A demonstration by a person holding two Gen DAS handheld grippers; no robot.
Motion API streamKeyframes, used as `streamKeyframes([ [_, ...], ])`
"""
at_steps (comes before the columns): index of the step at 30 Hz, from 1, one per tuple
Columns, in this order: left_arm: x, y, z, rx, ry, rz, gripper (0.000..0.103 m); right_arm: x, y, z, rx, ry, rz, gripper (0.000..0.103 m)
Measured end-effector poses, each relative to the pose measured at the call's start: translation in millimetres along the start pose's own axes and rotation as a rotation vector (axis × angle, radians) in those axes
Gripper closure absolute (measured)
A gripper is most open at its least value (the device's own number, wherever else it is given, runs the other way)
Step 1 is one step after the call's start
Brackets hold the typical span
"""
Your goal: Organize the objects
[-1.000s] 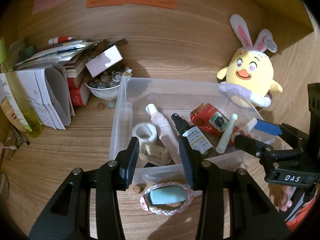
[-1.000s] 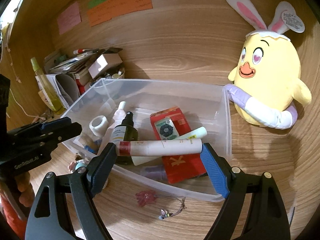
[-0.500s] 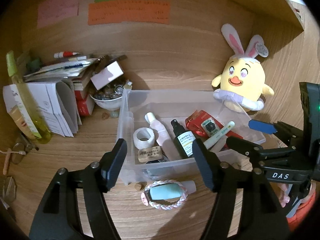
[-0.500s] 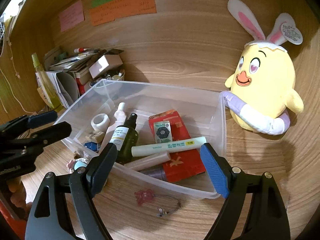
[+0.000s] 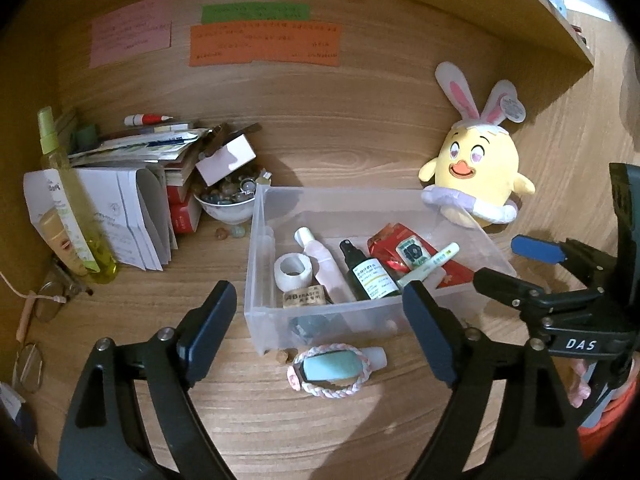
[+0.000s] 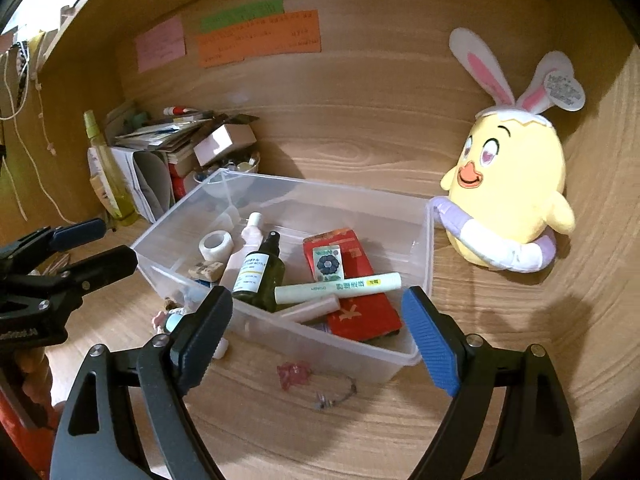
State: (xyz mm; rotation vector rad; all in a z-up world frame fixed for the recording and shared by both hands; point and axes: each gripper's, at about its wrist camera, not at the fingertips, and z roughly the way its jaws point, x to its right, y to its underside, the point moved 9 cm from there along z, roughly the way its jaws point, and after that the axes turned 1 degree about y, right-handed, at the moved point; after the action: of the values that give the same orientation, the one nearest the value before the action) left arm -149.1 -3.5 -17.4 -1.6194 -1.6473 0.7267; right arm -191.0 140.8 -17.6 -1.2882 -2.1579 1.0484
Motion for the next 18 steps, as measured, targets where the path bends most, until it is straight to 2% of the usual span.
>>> streamKeyframes([
  [9, -6.6, 21.2, -0.5, -0.045, -0.021, 0.004, 0.017, 5.0, 12.8, -14.8, -0.004, 0.016, 0.002, 0.018],
  [14, -11.3, 45.3, 8.2, -0.121, 0.009, -0.026, 0.017, 17.6, 30.1, -14.0, -0.039, 0.051, 0.011, 0.017],
  [18, -12.7, 64.2, 18.9, -0.175, -0.003, -0.026, 0.017, 28.3, 48.9, -6.4, -0.089, 0.057, 0.044, 0.018],
])
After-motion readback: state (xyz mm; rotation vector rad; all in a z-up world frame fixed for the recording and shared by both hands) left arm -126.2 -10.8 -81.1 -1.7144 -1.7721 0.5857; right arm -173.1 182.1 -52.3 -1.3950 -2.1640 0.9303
